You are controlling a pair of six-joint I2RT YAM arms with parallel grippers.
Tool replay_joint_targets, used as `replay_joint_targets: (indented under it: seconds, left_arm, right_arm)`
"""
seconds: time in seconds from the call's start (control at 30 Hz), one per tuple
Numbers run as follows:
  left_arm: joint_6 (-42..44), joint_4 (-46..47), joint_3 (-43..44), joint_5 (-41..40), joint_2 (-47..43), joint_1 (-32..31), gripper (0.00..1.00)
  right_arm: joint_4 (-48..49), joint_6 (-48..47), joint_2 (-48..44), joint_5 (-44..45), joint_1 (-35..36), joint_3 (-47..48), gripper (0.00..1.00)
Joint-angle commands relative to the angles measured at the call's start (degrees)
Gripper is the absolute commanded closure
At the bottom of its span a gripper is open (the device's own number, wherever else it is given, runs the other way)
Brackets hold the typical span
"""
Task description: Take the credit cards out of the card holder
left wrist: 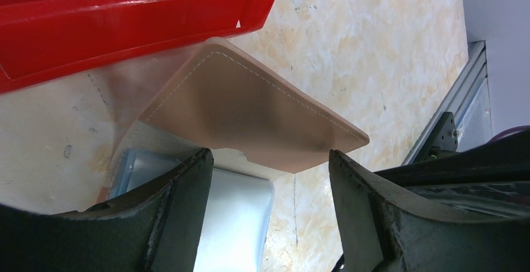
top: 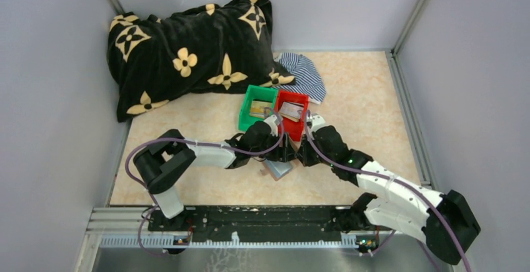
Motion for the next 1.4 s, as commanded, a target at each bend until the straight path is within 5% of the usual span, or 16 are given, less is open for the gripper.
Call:
replay_joint_targets:
  seconds: [0.0, 0.5, 0.93, 1.37]
  left_arm:
    - [0.4, -1.06, -1.25, -0.24, -1.52, 0.26, 0.25]
    - [1.21, -0.84, -6.1, -0.15, -8.42, 0.98, 0.26]
    - [-1.35, -2.96, -20.49, -7.4, -28.32, 0.94, 0.28]
    - [-2.09, 3.08, -22.99, -3.18, -28.7, 0.83, 0.28]
  right_arm:
    - [7.98, 0.97, 4.11, -0.56, -0.39, -0.64, 1.0]
    - [12.15, 1.39, 12.64, 1.3, -0.55, -2.22, 1.0]
    - [15.92, -0.05, 21.26, -2.45, -0.56, 2.87, 1.0]
    - [12.14, -3.2, 24.63, -1.06, -0.56, 10.25, 1.0]
